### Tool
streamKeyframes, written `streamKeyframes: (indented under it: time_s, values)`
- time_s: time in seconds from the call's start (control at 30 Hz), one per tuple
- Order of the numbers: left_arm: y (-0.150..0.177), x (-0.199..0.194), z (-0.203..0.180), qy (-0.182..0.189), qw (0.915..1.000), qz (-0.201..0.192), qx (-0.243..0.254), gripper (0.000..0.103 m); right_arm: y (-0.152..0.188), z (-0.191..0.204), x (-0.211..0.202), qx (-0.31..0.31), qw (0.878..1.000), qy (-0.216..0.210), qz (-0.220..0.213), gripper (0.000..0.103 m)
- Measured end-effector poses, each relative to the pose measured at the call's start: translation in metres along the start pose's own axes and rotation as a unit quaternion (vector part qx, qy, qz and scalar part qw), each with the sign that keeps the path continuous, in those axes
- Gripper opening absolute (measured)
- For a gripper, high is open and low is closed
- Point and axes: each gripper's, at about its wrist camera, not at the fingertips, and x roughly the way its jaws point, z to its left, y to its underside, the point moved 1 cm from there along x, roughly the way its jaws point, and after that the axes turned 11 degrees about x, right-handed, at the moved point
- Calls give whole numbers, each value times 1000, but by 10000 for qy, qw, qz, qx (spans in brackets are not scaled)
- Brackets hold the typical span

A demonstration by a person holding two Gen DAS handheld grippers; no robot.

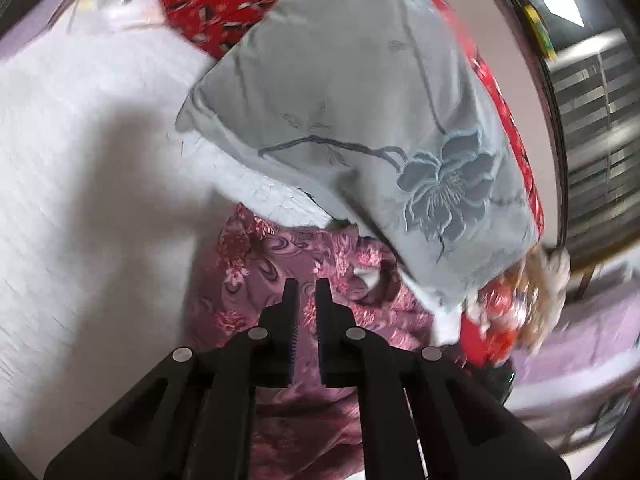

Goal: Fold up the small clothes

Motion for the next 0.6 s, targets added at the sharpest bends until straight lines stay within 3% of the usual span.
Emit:
streamKeyframes:
  time_s: [0.07, 0.1, 0.13, 0.23, 0.33, 0.4, 0.5, 0.6]
  values:
    - [10, -10, -3, 76, 9996, 94, 266, 26, -3, -3, -5, 138, 9999, 4, -19, 8]
    - [19, -16, -4, 39, 9989, 188, 420, 47, -2, -1, -9, 25, 10000, 40, -3, 8]
    - [29, -23, -5, -30, 9980, 247, 584, 61, 1, 2, -15, -150, 9998, 105, 3, 8]
    - [66, -45, -4, -185, 9937, 398, 1028, 63, 6, -2, -40, -114, 9999, -45, -82, 9]
    - [107, -62, -3, 147, 9920, 546, 1130, 63, 9, -13, -69, 66, 9990, -169, -411, 32]
    - [132, -67, -10, 284, 9893, 621, 1291, 63, 13, -18, -78, 109, 9991, -168, -384, 34]
    - [152, -55, -21, -20, 9852, 736, 1546, 63, 23, -21, -83, 76, 9997, 4, -242, 34]
    - [155, -28, -16, 101, 9865, 1061, 1241, 63, 32, -17, -82, -80, 9999, 68, -124, 34]
